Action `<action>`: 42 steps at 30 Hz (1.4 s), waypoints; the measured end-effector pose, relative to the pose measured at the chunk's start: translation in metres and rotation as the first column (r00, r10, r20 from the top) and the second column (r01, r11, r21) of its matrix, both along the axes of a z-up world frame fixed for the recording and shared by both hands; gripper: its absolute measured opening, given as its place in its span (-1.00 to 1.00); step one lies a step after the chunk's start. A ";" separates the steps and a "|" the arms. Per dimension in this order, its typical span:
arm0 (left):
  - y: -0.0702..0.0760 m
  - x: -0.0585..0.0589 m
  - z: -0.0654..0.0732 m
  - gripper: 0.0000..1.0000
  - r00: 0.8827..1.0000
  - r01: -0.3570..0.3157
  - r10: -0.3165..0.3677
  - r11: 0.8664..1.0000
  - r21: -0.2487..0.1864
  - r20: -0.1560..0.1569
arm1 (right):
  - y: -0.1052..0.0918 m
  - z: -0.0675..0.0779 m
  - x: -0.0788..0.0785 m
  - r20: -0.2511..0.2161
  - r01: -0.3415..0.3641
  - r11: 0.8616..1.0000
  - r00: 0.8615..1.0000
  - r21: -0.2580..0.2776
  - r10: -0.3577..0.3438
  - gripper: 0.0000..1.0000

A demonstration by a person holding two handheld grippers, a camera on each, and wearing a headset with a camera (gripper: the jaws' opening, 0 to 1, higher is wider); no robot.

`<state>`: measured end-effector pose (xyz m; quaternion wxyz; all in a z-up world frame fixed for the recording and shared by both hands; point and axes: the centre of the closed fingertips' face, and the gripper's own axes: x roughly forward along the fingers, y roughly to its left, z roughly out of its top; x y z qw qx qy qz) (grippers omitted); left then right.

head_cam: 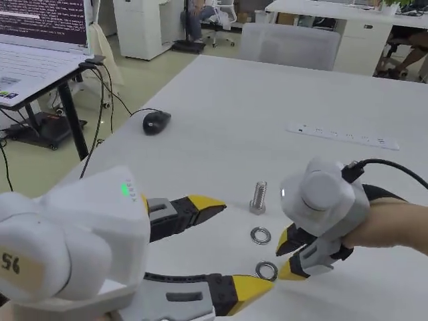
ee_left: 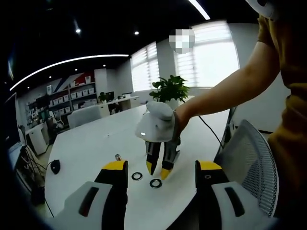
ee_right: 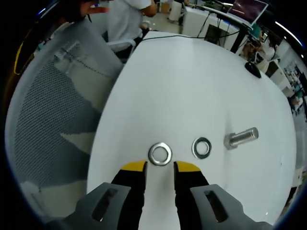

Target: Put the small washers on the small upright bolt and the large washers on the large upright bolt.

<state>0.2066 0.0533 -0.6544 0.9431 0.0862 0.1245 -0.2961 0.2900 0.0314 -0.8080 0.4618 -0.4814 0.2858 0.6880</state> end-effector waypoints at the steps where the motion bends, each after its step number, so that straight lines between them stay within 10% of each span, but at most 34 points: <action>1: 0.000 0.000 0.000 0.11 1.000 -0.001 0.001 1.000 0.000 0.000 | 0.001 -0.001 0.000 0.000 -0.006 1.000 1.000 -0.004 0.006 -0.52; 42: 0.008 0.021 -0.014 0.11 0.999 -0.017 0.017 1.000 0.008 -0.045 | 0.004 -0.017 0.001 -0.027 -0.069 0.995 0.997 -0.073 0.067 -0.58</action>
